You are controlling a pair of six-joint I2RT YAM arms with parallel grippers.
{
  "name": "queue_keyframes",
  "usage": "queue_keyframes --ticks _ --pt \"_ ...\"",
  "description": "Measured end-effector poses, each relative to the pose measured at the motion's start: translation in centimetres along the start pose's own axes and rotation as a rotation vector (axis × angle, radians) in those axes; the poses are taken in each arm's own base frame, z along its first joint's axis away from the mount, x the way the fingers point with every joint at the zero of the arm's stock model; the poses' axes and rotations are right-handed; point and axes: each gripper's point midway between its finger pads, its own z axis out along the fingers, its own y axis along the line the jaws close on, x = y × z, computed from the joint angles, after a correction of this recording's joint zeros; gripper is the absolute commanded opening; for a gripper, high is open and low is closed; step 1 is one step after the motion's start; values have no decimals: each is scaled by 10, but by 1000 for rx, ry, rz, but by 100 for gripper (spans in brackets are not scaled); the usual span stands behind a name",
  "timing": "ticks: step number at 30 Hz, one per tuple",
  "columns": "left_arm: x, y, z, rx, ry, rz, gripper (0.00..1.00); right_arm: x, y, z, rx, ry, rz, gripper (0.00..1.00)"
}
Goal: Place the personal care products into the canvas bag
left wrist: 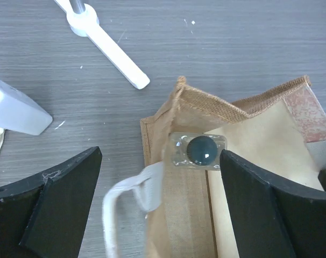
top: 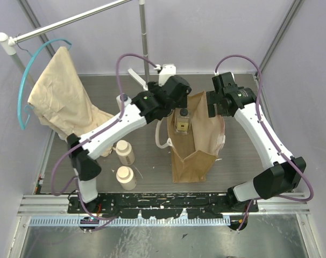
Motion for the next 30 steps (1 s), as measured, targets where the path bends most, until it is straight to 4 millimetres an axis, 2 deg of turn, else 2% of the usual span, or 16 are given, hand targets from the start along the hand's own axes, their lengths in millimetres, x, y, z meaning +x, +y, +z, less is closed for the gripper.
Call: queue_keyframes --ticks 3,7,10,14,17,20,23,26,30 --pt "-15 14 -11 44 -35 -69 98 1 2 3 -4 10 -6 100" --pt "-31 36 -13 57 -66 -119 98 1 4 7 -4 18 -15 100" --pt "-55 52 -20 3 -112 -124 98 2 5 9 -4 24 -20 100" --pt "-99 70 -43 -89 -169 -160 98 1 6 10 -4 27 -24 100" --pt "-117 94 -51 -164 -172 -220 98 0 6 10 -3 27 -24 100" --pt "-108 129 -44 -258 -112 -260 98 0 6 11 -3 28 -25 100" --pt "-84 170 -28 -365 -3 -307 98 0 6 11 -3 28 -25 100" --pt "-51 208 -11 -473 128 -341 98 0 6 11 -2 28 -24 100" --pt "-32 232 -5 -522 218 -261 98 0 6 11 -2 28 -21 100"
